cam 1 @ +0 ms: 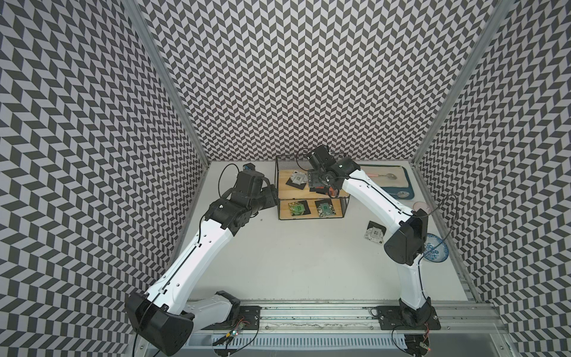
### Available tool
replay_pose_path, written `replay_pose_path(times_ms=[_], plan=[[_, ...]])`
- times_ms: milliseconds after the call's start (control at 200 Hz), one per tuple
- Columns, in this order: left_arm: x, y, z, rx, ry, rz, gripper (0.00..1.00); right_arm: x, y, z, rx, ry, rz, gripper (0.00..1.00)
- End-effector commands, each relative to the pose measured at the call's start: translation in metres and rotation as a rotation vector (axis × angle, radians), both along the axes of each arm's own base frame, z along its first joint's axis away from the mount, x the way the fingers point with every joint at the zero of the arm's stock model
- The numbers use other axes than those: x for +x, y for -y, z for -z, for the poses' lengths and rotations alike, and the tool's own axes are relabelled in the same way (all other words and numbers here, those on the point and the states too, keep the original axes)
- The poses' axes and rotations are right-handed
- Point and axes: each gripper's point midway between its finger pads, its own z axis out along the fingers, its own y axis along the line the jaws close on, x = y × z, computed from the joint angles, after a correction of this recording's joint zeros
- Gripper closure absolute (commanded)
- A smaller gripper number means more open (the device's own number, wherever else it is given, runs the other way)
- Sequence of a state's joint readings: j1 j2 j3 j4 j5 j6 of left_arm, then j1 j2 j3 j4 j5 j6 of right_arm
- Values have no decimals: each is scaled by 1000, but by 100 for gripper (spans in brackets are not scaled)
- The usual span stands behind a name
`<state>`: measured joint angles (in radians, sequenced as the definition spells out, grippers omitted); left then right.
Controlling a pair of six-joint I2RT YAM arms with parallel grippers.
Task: Remove the tea bags from the shelf
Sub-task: Pick up the tea bag from the shelf.
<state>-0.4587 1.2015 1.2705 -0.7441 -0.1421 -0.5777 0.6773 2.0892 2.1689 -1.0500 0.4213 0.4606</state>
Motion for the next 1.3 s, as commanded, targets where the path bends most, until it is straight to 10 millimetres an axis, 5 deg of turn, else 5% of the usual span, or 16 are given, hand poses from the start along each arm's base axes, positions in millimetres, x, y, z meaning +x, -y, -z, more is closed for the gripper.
replay_pose_path(times_ms=[0,566,1016,1297], plan=[[-6,-2,0,10,-2,-3,30,4,-6,1,1,4,-14,13],[-7,-2,0,9,-4,-1,30,8,-9,32,-58,-40,-33,14],[-6,-2,0,8,-5,-1,30,6,-4,59,-125,-86,-43,35],[-4,-1,1,6,-5,1,30,6,-4,53,-114,-76,-36,49]])
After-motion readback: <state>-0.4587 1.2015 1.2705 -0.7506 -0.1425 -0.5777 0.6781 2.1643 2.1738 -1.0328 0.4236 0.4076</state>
